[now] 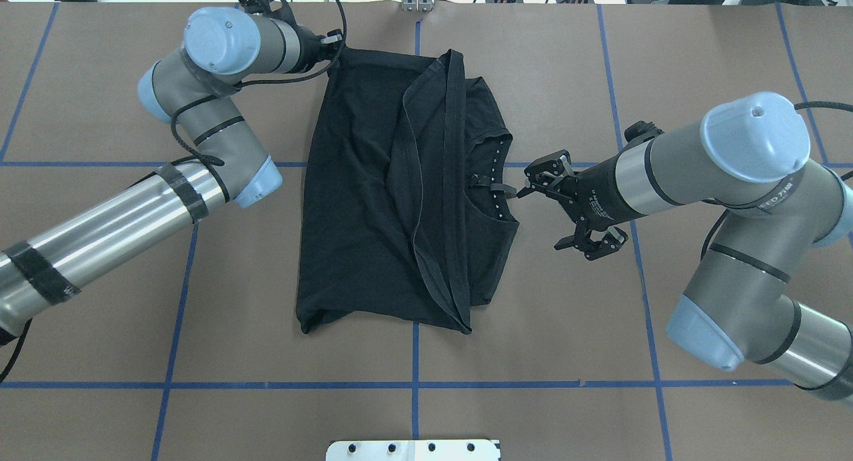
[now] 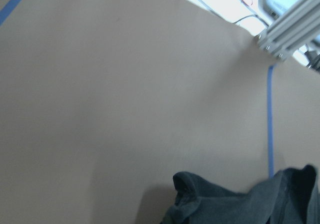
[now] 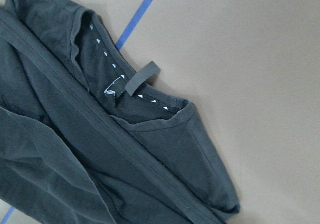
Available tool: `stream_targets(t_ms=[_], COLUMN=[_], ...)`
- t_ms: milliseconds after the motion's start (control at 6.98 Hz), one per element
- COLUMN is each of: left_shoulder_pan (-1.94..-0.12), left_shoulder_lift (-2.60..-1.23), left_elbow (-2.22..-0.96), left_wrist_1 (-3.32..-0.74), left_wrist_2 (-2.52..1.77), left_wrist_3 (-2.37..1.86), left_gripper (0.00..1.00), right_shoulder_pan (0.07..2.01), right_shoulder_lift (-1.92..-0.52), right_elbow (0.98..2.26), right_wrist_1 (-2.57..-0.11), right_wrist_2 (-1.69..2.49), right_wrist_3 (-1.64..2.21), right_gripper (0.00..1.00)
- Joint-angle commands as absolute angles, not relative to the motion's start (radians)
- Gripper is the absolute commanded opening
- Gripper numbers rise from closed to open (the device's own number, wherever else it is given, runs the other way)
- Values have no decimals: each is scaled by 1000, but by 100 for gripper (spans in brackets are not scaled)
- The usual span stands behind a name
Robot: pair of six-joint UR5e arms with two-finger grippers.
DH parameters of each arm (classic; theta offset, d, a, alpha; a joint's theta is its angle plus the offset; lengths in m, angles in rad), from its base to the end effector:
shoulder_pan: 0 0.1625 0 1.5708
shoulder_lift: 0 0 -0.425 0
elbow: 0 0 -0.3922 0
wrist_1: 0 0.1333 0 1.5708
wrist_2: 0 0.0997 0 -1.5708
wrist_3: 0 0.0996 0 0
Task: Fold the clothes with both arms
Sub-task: 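Release the shirt and move the left gripper away to the far side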
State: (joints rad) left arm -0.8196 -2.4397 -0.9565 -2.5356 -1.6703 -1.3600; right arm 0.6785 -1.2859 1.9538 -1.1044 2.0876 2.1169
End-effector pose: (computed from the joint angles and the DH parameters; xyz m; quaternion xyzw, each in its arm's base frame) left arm 0.4773 -0.6919 0.2786 0.2463 0.5178 -0.2182 0.7897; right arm -0.3738 -0.4094 0.2737 -0.1807 -0.5325 0.3563 0.7462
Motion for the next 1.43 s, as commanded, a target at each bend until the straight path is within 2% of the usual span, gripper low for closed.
stream_targets(t_ms=[0, 143, 430, 573, 859, 1002, 1289], left_shoulder_pan=[-839, -842, -848, -850, -854, -854, -854], left_shoulder_lift=[-2464, -2382, -2109, -2000, -1900, -1847, -1815], left_elbow=[-903, -1016, -1361, -1485, -1584, -1635, -1666], left_wrist_1=[-2565, -2565, -2551, -2542, -2526, -2522, -2522], left_wrist_2=[-1669, -1677, -1750, -1753, -1753, -1753, -1752], left_wrist_3=[-1325, -1318, -1304, -1301, -1299, -1299, -1299], left_gripper=[99, 100, 100, 100, 100, 100, 100], right_shoulder_pan=[667, 655, 557, 498, 445, 404, 336], right_shoulder_lift=[-1249, -1211, -1103, -1077, -987, -954, -945], right_elbow=[1936, 1912, 1783, 1778, 1779, 1767, 1761], right_wrist_1=[-1104, -1104, -1108, -1164, -1345, -1353, -1397], right_wrist_2=[2039, 1949, 1795, 1734, 1715, 1689, 1585], right_wrist_3=[2115, 2115, 2087, 1939, 1633, 1502, 1157], right_gripper=[100, 100, 100, 100, 93, 75, 69])
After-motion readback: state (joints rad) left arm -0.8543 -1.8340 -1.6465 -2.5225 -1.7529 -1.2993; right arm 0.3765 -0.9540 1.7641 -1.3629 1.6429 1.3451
